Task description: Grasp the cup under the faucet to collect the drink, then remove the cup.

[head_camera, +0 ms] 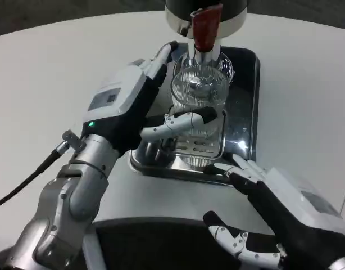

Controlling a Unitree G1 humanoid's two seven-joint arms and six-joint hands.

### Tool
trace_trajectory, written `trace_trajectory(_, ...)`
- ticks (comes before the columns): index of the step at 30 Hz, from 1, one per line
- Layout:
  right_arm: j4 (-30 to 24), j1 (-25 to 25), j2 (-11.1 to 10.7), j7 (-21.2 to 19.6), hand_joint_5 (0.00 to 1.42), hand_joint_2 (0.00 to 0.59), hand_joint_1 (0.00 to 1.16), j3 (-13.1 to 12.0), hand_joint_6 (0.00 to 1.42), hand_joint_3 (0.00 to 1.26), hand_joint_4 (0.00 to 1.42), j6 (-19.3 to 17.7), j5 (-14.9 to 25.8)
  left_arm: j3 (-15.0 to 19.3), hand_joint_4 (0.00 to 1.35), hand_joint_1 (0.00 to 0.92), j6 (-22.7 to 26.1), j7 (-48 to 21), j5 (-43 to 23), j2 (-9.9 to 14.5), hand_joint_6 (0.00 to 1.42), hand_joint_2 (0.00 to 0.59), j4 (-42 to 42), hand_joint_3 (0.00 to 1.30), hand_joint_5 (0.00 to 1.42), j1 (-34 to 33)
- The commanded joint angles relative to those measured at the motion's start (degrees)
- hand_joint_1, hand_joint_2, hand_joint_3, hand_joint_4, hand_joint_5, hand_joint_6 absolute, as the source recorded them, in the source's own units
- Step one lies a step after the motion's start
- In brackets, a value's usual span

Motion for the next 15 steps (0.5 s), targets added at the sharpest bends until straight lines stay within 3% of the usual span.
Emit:
trace_trajectory(1, -1.0, 1.1, 0.3, -0.7, 0.00, 0.452, 0.59, 0.4, 0.00, 0.18, 0.02, 0.2, 0.0, 0.6, 0.00, 0.047, 1.3, 0.0, 0.8, 0.7, 0.03, 0.020, -2.7, 0.01, 0.06, 2.4)
trace_trajectory(8, -1.2, 1.3, 0.3, -0.8, 0.00, 0.453, 0.58, 0.3, 0.00, 0.18, 0.02, 0.1, -0.1, 2.4, 0.00, 0.034, 2.3, -0.9, -0.3, 1.4, 0.04, 0.017, -7.3, 0.01, 0.07, 4.7)
trace_trajectory(15, -1.1, 1.3, 0.3, -0.8, 0.00, 0.453, 0.58, 0.4, 0.00, 0.18, 0.02, 0.2, 0.0, 6.8, 0.02, 0.030, 1.7, -3.9, -5.9, 1.9, 0.09, 0.012, -13.9, 0.06, 0.11, 6.7)
